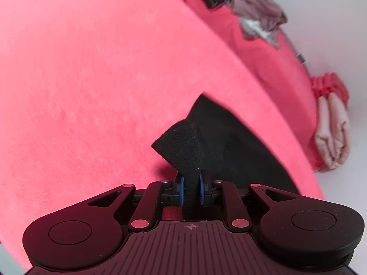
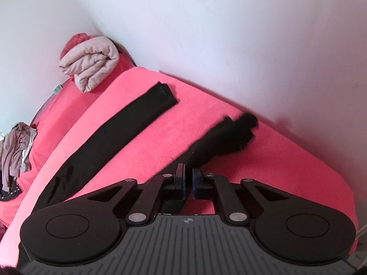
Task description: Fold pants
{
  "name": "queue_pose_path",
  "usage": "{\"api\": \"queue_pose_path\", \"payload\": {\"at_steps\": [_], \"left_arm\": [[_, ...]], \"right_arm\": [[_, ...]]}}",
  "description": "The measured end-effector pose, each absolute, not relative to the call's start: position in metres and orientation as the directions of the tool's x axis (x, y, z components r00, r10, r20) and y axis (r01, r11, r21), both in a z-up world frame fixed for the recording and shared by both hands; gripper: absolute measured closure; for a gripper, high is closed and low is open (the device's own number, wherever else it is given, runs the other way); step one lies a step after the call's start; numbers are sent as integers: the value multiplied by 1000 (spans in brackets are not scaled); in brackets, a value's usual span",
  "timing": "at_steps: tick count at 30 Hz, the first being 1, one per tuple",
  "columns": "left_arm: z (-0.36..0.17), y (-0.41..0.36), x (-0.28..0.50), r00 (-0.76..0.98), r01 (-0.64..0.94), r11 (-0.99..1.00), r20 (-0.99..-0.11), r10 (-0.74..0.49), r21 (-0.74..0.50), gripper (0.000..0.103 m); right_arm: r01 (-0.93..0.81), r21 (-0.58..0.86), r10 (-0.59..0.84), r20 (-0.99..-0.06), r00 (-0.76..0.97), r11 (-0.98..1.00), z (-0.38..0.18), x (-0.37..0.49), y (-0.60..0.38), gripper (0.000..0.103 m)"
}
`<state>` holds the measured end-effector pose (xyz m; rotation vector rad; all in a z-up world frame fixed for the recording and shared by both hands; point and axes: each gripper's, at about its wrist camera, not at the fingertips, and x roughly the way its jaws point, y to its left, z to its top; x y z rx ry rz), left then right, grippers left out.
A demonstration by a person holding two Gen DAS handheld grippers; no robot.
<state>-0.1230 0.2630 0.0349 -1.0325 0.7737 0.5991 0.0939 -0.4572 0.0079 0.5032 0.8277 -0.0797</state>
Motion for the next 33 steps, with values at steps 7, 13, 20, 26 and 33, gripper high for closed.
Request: {"api": "queue_pose_path", "payload": {"at_steps": [7, 13, 20, 26, 33], "left_arm": [[65, 259, -171, 607, -749, 419, -785, 123, -514, 49], [40, 253, -213, 538, -773, 470, -833, 131, -426, 24], [0, 238, -191, 613, -696, 461, -790, -19, -551, 0], [-43, 241, -162, 582, -732, 387, -810, -72, -561, 0], [-45, 247, -154, 586, -753, 318, -807, -74, -576, 14]], "right_arm": [[274, 432, 128, -700, 703, 860, 20, 64, -476, 95], [370, 389, 126, -813, 569, 844, -30, 33, -494, 93], [369, 418, 137, -794, 592, 830, -29, 26, -492, 72], [359, 435, 163, -793, 587, 826, -29, 14, -485, 41], [413, 469, 154, -785, 600, 781, -37, 14, -491, 36]]}}
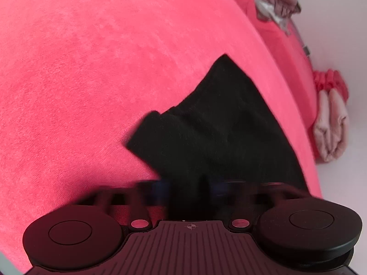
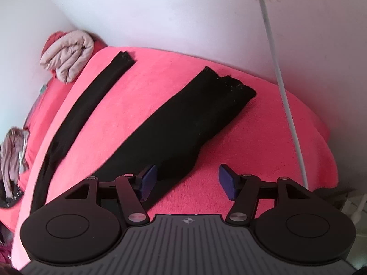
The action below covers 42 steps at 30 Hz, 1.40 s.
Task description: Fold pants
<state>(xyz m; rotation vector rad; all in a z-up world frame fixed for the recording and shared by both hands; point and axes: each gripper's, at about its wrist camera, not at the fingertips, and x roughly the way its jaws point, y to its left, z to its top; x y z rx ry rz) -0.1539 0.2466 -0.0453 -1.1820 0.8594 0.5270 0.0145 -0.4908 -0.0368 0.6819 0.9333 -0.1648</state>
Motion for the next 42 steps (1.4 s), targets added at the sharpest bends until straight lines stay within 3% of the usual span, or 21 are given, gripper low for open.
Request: {"api": "queue_pose_path", "payload": {"at_steps": [2, 3, 4, 6, 12, 15, 20, 23, 25, 26, 28, 30, 34, 38, 42], "left_arm": [[-41, 245, -153, 571, -768, 316, -819, -57, -557, 22], [-37, 245, -151, 566, -772, 321, -823, -48, -549, 23], [-33, 244, -151, 557, -778, 330, -830, -33, -535, 24], [-21, 243, -150, 558, -777, 343, -830, -12, -528, 25], [26, 243, -164, 611, -741, 374, -791, 31, -558, 27], [43, 239, -177, 620, -734, 390, -783, 50, -556, 27], [13, 239, -192, 567, -769, 358, -824, -3, -530, 27], [-14, 236, -198, 522, -785, 367, -852, -44, -500, 22], [-24, 235, -206, 510, -789, 363, -858, -62, -495, 18], [-25, 237, -210, 506, -792, 358, -860, -68, -494, 8], [-23, 242, -220, 503, -795, 348, -860, -79, -497, 0], [-15, 250, -232, 470, -817, 356, -882, -44, -453, 0], [6, 268, -256, 469, -830, 360, -882, 40, -425, 0], [22, 284, -232, 535, -795, 377, -842, 67, -475, 0], [13, 290, -181, 579, -752, 404, -815, 27, -521, 0]], "right_arm": [[416, 476, 152, -779, 609, 775, -37, 21, -490, 36], [418, 467, 145, -783, 604, 779, -38, 28, -488, 44], [416, 449, 136, -791, 596, 791, -37, 33, -485, 67], [416, 375, 87, -820, 566, 829, -34, 43, -479, 93], [344, 390, 70, -741, 668, 854, 6, 39, -484, 94], [344, 384, 67, -745, 664, 857, 9, 31, -492, 94], [419, 338, 92, -857, 507, 843, -46, 18, -502, 91], [440, 342, 76, -851, 519, 830, -47, 5, -499, 87], [452, 295, 42, -871, 490, 842, -44, 4, -493, 70], [453, 252, 11, -882, 471, 855, -41, 3, -489, 64], [398, 193, -14, -888, 460, 897, -37, 3, -472, 51], [308, 167, -5, -873, 488, 937, -30, 0, -451, 51], [90, 172, 95, -829, 551, 981, -12, -4, -405, 39], [-41, 225, 209, -804, 556, 973, -6, 28, -374, 35], [-5, 360, 304, -781, 546, 933, -15, 81, -363, 35]]}}
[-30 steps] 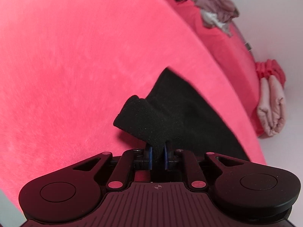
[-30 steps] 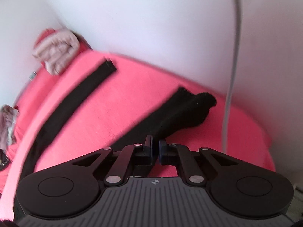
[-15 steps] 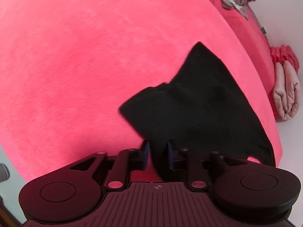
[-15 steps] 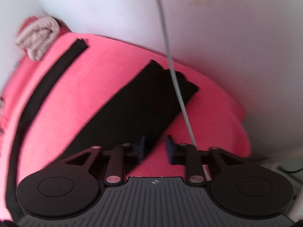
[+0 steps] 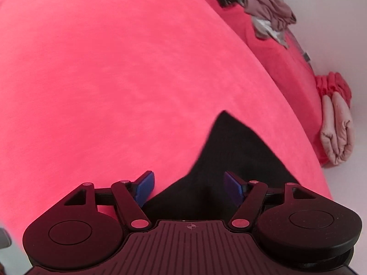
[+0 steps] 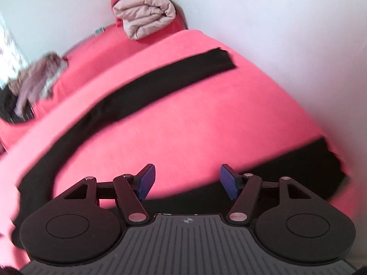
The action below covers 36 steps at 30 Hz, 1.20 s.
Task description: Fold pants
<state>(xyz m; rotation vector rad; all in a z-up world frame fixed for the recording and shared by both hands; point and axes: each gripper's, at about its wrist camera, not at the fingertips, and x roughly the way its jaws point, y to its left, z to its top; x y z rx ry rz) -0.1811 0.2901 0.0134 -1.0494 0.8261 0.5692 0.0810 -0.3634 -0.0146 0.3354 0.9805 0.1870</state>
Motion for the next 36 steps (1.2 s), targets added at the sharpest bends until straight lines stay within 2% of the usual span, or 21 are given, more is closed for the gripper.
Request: {"api": "queue_pose_path", "payload": {"at_steps": [3, 8, 15, 20, 21, 22, 23, 27, 36], "left_arm": [[-9, 293, -132, 578, -737, 416, -816, -21, -533, 0], [-44, 296, -77, 525, -769, 393, -849, -63, -505, 0], [-35, 282, -45, 428, -801, 480, -903, 38, -359, 0], [-35, 271, -28, 374, -810, 522, -921, 108, -268, 0], [-35, 266, -26, 363, -814, 526, -923, 128, -247, 0], [-37, 262, -22, 353, -817, 531, -923, 152, -225, 0], [-38, 255, -17, 337, -819, 540, -924, 179, -194, 0], [-46, 228, 1, 268, -803, 596, -905, 331, -20, 0], [-45, 243, -11, 313, -762, 643, -915, 256, -81, 0]], "right_arm": [[55, 433, 334, -765, 551, 900, -25, 126, -361, 35], [178, 439, 284, -791, 542, 881, -64, 202, -368, 36], [397, 506, 252, -804, 538, 765, -123, 270, -387, 39], [409, 491, 209, -798, 565, 769, -134, 298, -373, 39], [397, 466, 191, -804, 562, 791, -135, 304, -369, 50], [385, 429, 165, -814, 557, 817, -136, 309, -364, 84], [376, 412, 161, -823, 545, 830, -138, 312, -361, 94], [336, 466, 186, -768, 613, 819, -118, 301, -366, 95], [256, 514, 176, -649, 741, 819, -32, 240, -418, 95]]}}
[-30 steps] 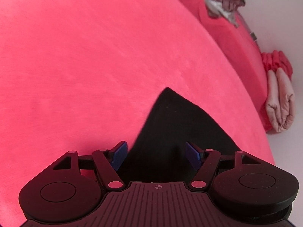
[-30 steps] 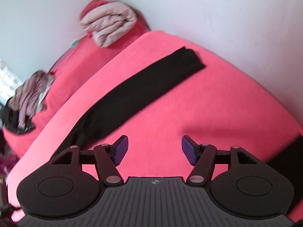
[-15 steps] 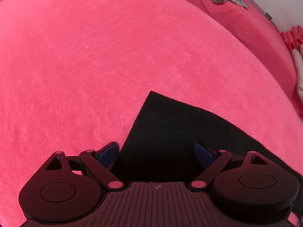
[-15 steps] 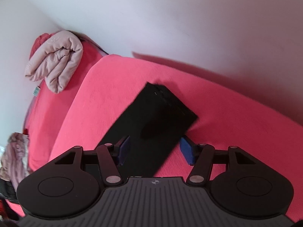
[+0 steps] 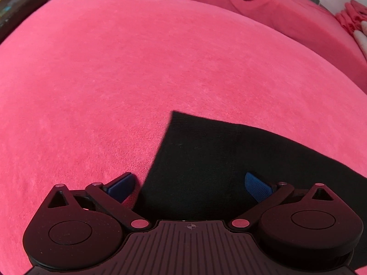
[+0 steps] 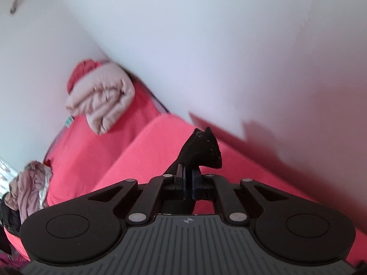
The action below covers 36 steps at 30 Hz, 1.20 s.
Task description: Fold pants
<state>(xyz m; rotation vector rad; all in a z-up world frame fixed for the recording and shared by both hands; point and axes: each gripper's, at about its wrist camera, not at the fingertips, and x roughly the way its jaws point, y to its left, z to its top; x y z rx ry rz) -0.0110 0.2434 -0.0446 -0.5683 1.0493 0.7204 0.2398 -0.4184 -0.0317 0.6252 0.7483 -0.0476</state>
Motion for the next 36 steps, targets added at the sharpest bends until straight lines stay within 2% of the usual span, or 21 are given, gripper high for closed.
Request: {"api": "queue_pose_path", "payload": {"at_steps": [3, 6, 8, 9, 11, 12, 13, 14, 15, 18, 20, 23, 26, 30, 33, 35, 36], "left_arm": [[-44, 245, -16, 323, -742, 664, -914, 243, -86, 0], [-45, 242, -13, 332, -720, 689, -911, 244, -77, 0], [-47, 242, -13, 332, -718, 692, -910, 248, -74, 0], [-46, 242, -13, 331, -716, 694, -911, 245, -74, 0], [-43, 244, -14, 332, -712, 697, -916, 226, -86, 0], [-41, 245, -16, 334, -712, 695, -918, 211, -99, 0], [-39, 246, -16, 339, -711, 694, -920, 197, -114, 0], [-36, 248, -18, 351, -706, 695, -919, 181, -133, 0], [-32, 246, -19, 363, -703, 695, -916, 169, -150, 0], [-21, 249, -27, 387, -702, 690, -908, 162, -176, 0], [-16, 250, -25, 404, -676, 715, -901, 156, -179, 0], [-9, 242, -11, 427, -588, 794, -893, 140, -156, 0], [-1, 224, 13, 465, -429, 897, -878, 114, -110, 0], [-6, 203, 47, 464, -245, 968, -883, 70, -53, 0], [-22, 190, 68, 420, -190, 982, -904, 75, -7, 0], [-34, 187, 77, 399, -182, 983, -912, 91, 18, 0], [-35, 187, 79, 404, -190, 981, -908, 112, 37, 0]], "right_arm": [[308, 493, 119, -660, 742, 814, -31, 210, -443, 95], [385, 480, 96, -714, 693, 788, -62, 191, -473, 95], [447, 384, 112, -845, 523, 808, -108, 191, -480, 91], [504, 287, 38, -893, 448, 814, -122, 184, -480, 84], [522, 260, -41, -867, 497, 812, -124, 158, -479, 83], [519, 260, -60, -852, 521, 814, -120, 147, -477, 74], [517, 235, -94, -842, 532, 823, -117, 137, -472, 54], [502, 200, -125, -832, 541, 841, -112, 130, -463, 45], [457, 171, -134, -817, 560, 873, -108, 125, -452, 42], [279, 102, -106, -761, 640, 955, -92, 117, -408, 42], [111, 126, 20, -743, 669, 986, -85, 119, -380, 42], [-187, 156, 238, -761, 603, 970, -80, 136, -330, 39], [-430, 139, 364, -784, 502, 892, -79, 151, -281, 38], [-636, 63, 398, -826, 400, 769, -83, 172, -221, 36], [-695, 39, 380, -859, 344, 718, -94, 191, -189, 37], [-726, 33, 354, -887, 295, 687, -108, 194, -180, 43], [-739, 10, 334, -896, 292, 673, -112, 189, -177, 68]]}}
